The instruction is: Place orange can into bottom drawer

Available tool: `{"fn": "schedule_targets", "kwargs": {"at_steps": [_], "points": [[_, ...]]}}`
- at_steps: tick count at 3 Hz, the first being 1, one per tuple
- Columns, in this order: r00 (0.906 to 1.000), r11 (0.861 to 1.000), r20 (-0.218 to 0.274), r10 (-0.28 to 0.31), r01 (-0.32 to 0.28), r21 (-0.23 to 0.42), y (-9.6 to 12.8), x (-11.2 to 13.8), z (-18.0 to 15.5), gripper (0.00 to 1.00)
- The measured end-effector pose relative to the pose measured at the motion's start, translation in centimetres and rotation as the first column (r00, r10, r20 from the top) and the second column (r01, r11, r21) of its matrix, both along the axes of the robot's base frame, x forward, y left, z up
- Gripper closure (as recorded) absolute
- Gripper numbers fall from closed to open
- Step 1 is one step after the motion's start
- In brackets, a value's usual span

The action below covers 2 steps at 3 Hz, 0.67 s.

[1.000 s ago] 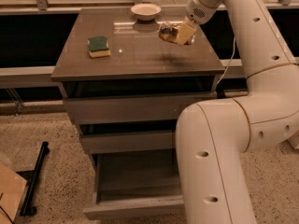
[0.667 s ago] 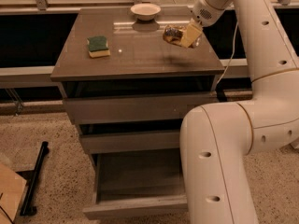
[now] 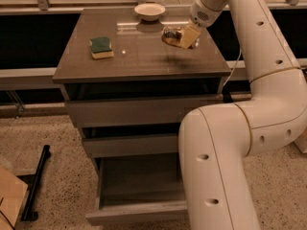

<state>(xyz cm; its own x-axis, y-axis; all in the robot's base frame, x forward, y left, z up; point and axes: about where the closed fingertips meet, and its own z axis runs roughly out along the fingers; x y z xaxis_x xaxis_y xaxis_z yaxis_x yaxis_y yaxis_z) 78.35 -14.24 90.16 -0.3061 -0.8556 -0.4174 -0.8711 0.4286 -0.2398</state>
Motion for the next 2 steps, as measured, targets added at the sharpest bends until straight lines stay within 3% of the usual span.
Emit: {"fn": "schedule_targets", "kwargs": {"at_steps": [1,2], "points": [[0.9958,0.995,-0.055,0.074,-0.077,-0.058,0.2,-1.0,-1.6,1.0],[0.9841,0.984,-0.091,0.153,-0.16,-0.076,-0.9,-2.8,-1.8,1.0]]}}
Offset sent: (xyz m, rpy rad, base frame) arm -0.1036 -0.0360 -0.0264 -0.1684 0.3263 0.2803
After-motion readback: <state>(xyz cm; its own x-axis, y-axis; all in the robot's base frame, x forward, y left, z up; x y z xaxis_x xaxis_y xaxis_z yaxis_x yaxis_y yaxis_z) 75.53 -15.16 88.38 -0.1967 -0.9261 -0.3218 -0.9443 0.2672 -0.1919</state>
